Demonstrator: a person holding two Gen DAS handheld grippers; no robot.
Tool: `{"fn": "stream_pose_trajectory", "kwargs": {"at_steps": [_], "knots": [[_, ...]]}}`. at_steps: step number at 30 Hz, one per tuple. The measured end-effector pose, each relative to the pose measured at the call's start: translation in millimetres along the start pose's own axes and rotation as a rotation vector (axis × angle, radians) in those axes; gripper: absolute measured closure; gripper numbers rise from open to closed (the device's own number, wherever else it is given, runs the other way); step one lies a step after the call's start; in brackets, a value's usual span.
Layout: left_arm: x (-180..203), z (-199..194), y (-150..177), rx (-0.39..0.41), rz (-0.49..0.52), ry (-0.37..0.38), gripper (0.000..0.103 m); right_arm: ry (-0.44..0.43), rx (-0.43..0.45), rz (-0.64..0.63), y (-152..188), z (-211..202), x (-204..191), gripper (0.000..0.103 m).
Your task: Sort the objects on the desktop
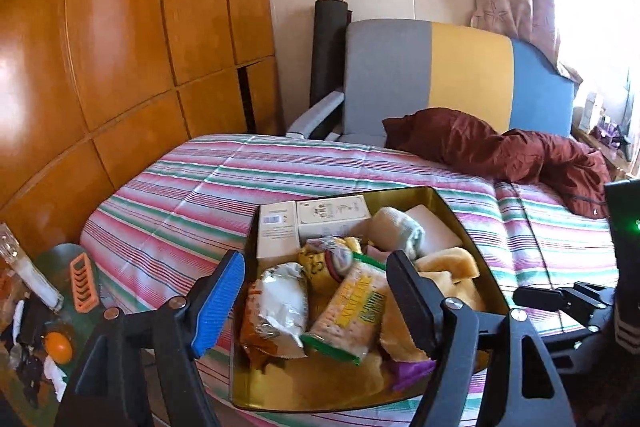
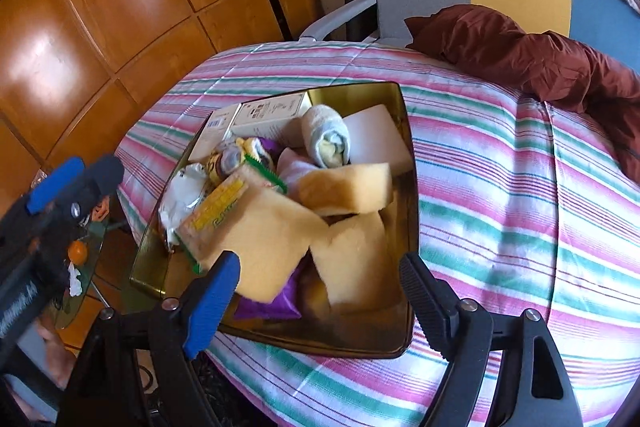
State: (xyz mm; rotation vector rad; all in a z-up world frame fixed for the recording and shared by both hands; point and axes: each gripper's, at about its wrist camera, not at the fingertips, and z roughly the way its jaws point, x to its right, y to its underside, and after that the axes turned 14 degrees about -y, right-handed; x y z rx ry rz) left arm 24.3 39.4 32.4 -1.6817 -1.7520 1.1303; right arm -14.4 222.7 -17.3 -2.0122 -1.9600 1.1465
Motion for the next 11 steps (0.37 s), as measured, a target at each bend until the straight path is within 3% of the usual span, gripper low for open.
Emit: {"fn": "stream_pose_trajectory", "kwargs": {"at_steps": [7, 11], "knots": [[2.4, 1.5, 8.9, 0.016, 0.025, -0.003, 0.044, 0.023, -0.013, -0.019, 4.9, 4.0, -2.7, 0.021], [0.4, 1.8, 9.3, 0.009, 0.016, 0.009, 0.045, 0.035, 0.011, -0.011, 5.8, -2.3, 0.6, 0.021]]}}
